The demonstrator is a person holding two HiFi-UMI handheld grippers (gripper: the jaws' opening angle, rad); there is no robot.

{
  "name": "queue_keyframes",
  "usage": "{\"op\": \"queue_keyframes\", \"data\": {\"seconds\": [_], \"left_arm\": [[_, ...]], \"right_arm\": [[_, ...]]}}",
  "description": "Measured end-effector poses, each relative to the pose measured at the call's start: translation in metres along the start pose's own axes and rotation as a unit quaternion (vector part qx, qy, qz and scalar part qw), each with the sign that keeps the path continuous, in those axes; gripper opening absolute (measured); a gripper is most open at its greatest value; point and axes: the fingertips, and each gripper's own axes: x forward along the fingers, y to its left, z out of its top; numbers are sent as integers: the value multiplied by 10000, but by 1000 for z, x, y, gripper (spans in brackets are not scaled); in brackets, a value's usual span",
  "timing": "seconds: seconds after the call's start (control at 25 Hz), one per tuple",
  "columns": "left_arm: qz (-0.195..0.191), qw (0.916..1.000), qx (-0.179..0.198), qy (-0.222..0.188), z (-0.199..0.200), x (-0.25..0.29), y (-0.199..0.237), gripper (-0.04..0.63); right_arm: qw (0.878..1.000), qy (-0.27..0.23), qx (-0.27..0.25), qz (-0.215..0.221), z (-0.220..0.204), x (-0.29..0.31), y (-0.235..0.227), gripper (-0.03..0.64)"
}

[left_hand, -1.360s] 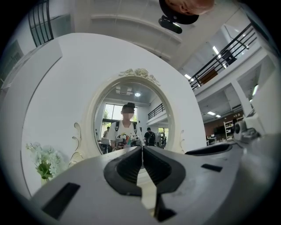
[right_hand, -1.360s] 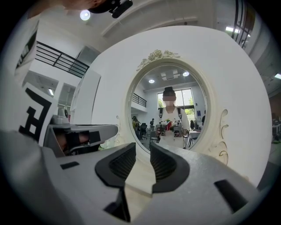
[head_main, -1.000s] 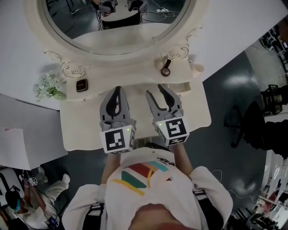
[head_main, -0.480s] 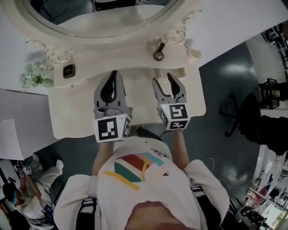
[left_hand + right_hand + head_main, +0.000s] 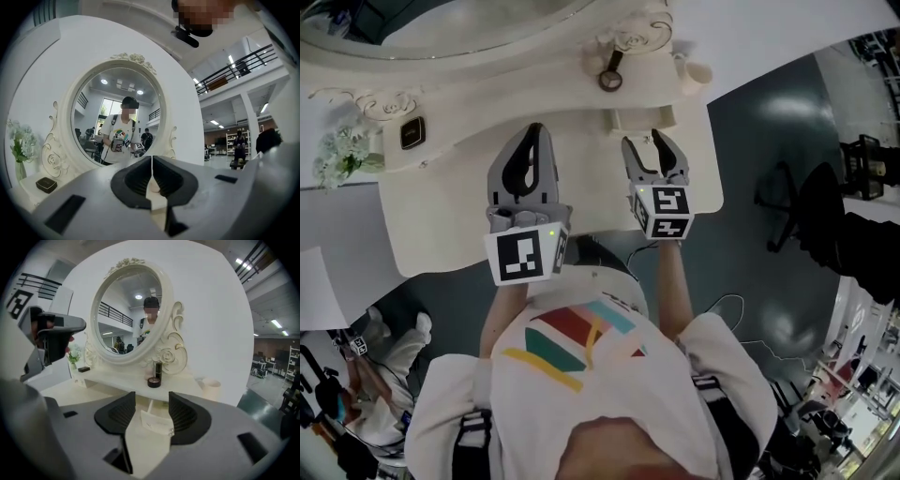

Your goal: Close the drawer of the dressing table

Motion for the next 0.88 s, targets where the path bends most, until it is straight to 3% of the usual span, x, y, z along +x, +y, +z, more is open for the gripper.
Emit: {"op": "queue_keyframes", "data": {"seconds": [0.32, 0.88], "left_arm": [[70, 9998, 99, 145, -11, 11, -4, 11], [149, 9988, 229, 408, -30, 19, -3, 11]], "right_arm": [[9987, 413, 134, -269, -40, 11, -33, 193], [9930, 1060, 370, -364, -101, 33, -50, 156]]}}
